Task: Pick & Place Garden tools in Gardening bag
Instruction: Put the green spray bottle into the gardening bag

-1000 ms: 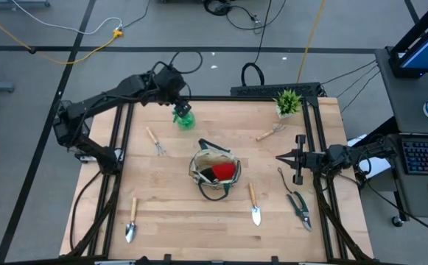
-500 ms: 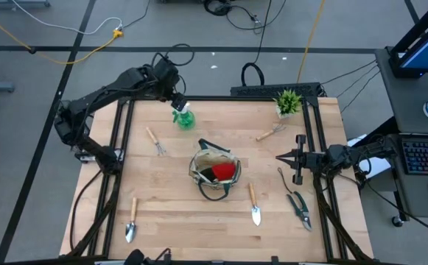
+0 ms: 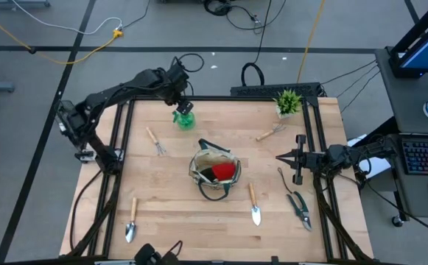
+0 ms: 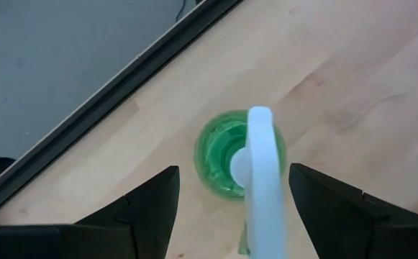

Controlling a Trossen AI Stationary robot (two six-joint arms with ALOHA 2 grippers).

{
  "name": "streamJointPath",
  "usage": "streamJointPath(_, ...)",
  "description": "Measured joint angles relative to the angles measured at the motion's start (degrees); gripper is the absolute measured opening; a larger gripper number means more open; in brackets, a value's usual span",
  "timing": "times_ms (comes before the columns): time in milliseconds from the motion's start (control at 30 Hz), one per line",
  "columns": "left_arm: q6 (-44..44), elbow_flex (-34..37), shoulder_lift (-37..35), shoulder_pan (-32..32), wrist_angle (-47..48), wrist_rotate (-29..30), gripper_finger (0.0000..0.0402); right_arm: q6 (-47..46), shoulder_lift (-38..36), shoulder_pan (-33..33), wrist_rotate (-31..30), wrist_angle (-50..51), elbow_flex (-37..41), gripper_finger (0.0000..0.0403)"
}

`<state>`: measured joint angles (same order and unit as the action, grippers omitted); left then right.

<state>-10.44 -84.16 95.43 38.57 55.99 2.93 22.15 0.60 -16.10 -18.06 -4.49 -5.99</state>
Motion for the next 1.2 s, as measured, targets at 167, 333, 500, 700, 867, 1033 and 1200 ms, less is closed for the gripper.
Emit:
streamJointPath(167, 0.2, 0.0, 1.0, 0.0, 1.0, -0.3, 0.0267, 0.0, 0.0, 0.0, 0.0, 0.0, 0.0, 0.0009)
streamJointPath(333, 2.6, 0.0, 0.9, 0.0, 4.0, -0.4, 0.0267, 0.0, 0.0, 0.0, 0.0, 0.0, 0.0, 0.0009)
streamJointPath(500, 4.0, 0.0, 0.9, -0.2, 5.4, -0.5, 0.0267, 0.0, 0.0, 0.0, 0.0, 0.0, 0.0, 0.0009)
streamJointPath(700, 5.4, 0.2, 2.0, -1.7, 4.8, -1.6, 0.0266, 0.0, 0.0, 0.0, -0.1, 0.0, 0.0, 0.0009)
streamJointPath(867, 5.8, 0.3, 4.3, -2.8, 4.3, -1.6, 0.0266, 0.0, 0.0, 0.0, -0.1, 0.0, 0.0, 0.0009)
streamJointPath(1033, 7.0, 0.4, 5.8, -3.1, 4.3, -1.5, 0.0266, 0.0, 0.0, 0.0, -0.1, 0.0, 0.0, 0.0009)
streamJointPath(1200, 6.9, 0.4, 5.6, -3.3, 3.8, -1.5, 0.0230, 0.0, 0.0, 0.0, -0.1, 0.0, 0.0, 0.0009)
